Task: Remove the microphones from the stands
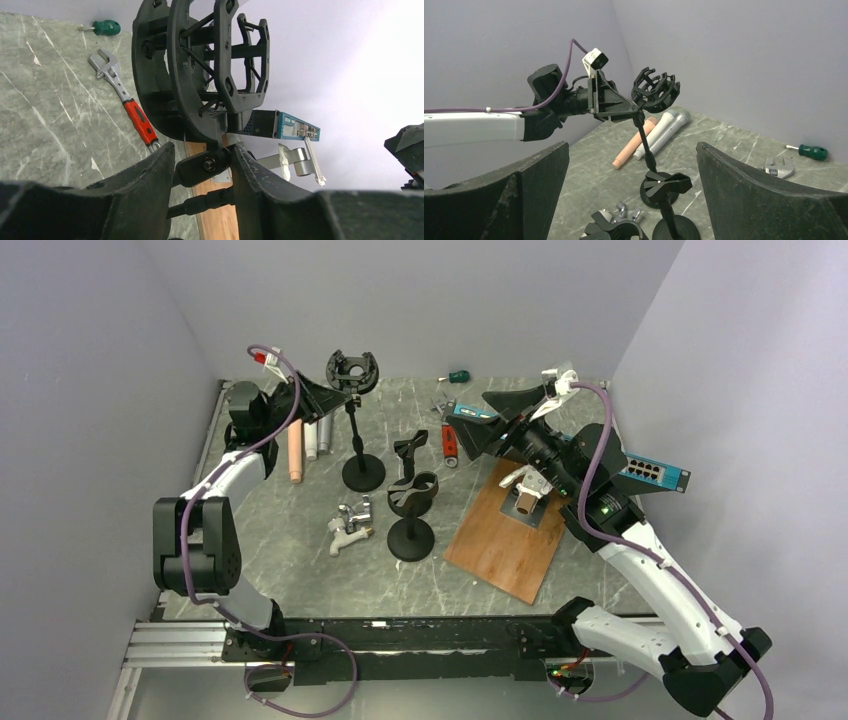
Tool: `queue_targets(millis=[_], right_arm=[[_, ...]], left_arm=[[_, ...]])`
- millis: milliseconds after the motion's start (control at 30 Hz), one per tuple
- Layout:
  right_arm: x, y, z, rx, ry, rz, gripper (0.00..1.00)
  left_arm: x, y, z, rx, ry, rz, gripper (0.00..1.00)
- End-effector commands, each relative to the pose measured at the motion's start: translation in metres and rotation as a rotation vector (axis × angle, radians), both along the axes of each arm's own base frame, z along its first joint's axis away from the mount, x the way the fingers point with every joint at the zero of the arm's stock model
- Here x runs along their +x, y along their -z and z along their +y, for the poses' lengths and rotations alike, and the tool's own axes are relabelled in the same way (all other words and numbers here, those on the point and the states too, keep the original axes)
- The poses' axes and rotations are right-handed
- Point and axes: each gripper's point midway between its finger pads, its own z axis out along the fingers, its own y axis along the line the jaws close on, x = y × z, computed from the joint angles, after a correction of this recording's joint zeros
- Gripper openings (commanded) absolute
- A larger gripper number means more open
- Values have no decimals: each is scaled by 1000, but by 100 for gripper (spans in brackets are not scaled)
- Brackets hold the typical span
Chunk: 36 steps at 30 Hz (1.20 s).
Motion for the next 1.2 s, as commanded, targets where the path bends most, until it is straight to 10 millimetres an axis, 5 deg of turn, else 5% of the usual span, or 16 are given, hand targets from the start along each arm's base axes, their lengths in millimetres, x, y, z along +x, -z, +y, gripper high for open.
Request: queue_targets(millis=[0, 267, 667, 867, 1167], right_arm=[[-2, -14, -2, 32, 2, -43, 100], [-6, -17, -9, 32, 21, -53, 100], [-10, -16, -12, 34, 23, -50, 100], [-8, -15, -9, 33, 17, -47, 100], [-5, -14, -7, 27, 16, -41, 100]], left_arm=[[1, 31, 3, 61, -27, 75, 47], [-17, 83, 3, 221, -40, 208, 42], [-21, 117, 3, 206, -68, 319, 37], [-24, 89, 3, 264, -63, 227, 48], [-40, 13, -2, 250, -42, -86, 71]])
